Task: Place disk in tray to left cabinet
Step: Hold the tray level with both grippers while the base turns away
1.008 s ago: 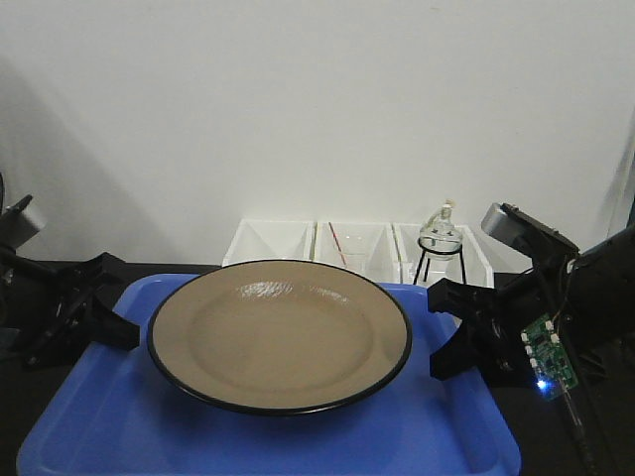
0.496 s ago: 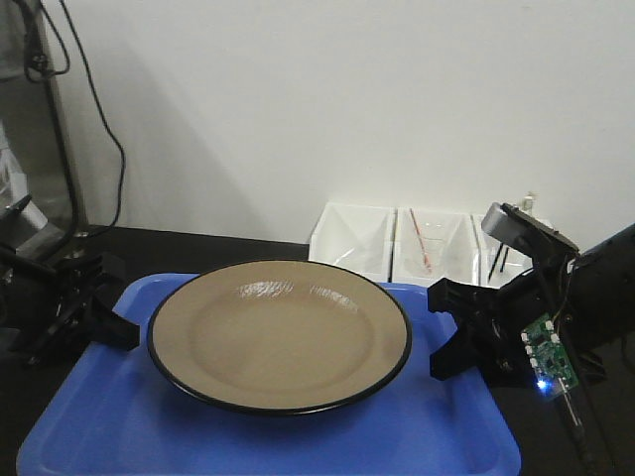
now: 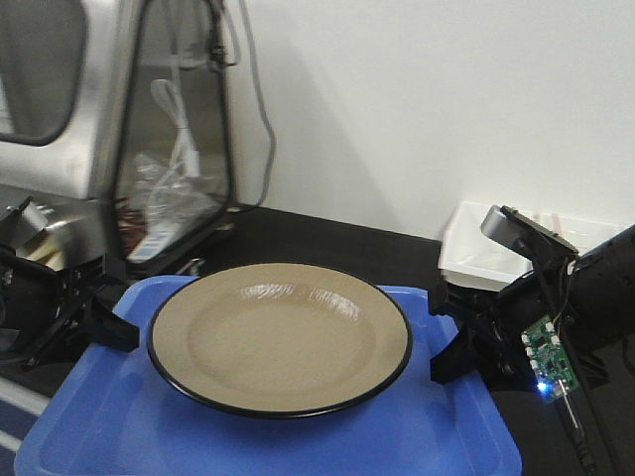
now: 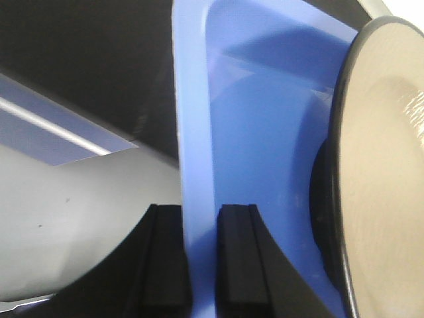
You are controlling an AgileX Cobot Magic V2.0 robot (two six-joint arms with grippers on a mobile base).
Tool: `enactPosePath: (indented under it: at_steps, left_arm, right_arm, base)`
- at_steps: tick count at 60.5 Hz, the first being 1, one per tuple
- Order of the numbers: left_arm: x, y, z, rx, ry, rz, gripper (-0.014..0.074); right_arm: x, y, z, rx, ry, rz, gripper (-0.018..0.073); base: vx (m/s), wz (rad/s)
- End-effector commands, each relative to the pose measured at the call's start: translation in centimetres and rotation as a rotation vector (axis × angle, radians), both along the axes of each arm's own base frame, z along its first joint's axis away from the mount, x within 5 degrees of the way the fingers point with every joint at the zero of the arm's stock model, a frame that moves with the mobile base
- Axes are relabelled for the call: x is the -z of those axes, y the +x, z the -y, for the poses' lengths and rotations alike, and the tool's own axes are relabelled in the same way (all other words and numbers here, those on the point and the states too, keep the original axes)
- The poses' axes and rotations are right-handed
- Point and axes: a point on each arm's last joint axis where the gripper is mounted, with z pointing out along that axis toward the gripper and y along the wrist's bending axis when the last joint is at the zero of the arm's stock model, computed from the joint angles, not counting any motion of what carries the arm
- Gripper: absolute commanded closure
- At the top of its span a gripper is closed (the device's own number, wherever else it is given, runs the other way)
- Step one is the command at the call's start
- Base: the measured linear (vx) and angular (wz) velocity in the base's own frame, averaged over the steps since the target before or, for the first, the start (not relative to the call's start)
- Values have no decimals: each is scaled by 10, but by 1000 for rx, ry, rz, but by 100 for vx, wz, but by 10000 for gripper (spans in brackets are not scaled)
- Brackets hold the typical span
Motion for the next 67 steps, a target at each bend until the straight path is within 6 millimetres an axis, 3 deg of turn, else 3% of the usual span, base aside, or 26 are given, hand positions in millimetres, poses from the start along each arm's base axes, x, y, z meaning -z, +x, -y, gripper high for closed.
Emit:
enactPosePath:
  at_steps: [1, 67]
  left_arm:
    - [-34, -13, 15, 14, -165, 77, 596]
    - [-34, -13, 15, 15, -165, 76, 596]
  right_arm:
    - [-31, -8, -10, -9, 141, 96, 561]
    - [-30, -8, -10, -13, 140, 90, 561]
  base:
    - [-7, 50]
    - [4, 61]
